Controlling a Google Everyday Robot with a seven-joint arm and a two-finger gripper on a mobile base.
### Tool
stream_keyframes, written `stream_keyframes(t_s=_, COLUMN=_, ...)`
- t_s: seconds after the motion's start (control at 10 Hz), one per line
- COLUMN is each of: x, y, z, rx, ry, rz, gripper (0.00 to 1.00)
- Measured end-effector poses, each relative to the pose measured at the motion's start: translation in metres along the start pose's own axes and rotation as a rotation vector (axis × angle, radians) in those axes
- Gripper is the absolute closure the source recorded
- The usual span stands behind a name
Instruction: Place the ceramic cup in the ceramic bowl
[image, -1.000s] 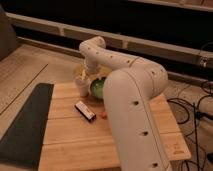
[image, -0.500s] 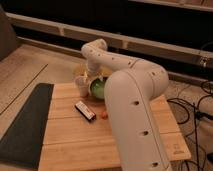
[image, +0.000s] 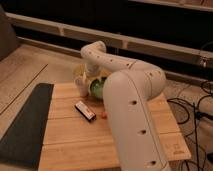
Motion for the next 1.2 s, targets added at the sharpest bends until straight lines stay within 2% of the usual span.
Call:
stream_keyframes(t_s=0.1, x=-0.003, y=-0.001, z=0.003, rx=0.013, ry=-0.008, rz=0.018, gripper=0.38)
stream_keyframes(t_s=0.4, x=-0.013, y=0.010, z=0.011, rx=0.019, ry=-0.030, rz=0.045, gripper=0.68)
stream_keyframes(t_s=0.7, x=-0.012, y=0.032, z=0.019, rx=-0.029, ry=-0.027, rz=0.052, gripper=0.96)
stream_keyframes(t_s=0.8, x=-0.010, y=0.038, z=0.018, rx=-0.044, ry=-0.019, rz=0.054, gripper=1.00)
stream_keyframes(t_s=1.0, x=-0.007, y=0.043, z=0.004, rx=-0.063, ry=-0.017, rz=0.053, gripper=1.00)
stream_keyframes(t_s=1.1, x=-0.005, y=0.039, z=-0.016, rx=-0.074, ry=-0.030, rz=0.057, gripper=1.00)
stream_keyframes(t_s=1.2, x=-0.002, y=0.032, z=-0.045, rx=-0.080, ry=-0.053, rz=0.062, gripper=1.00)
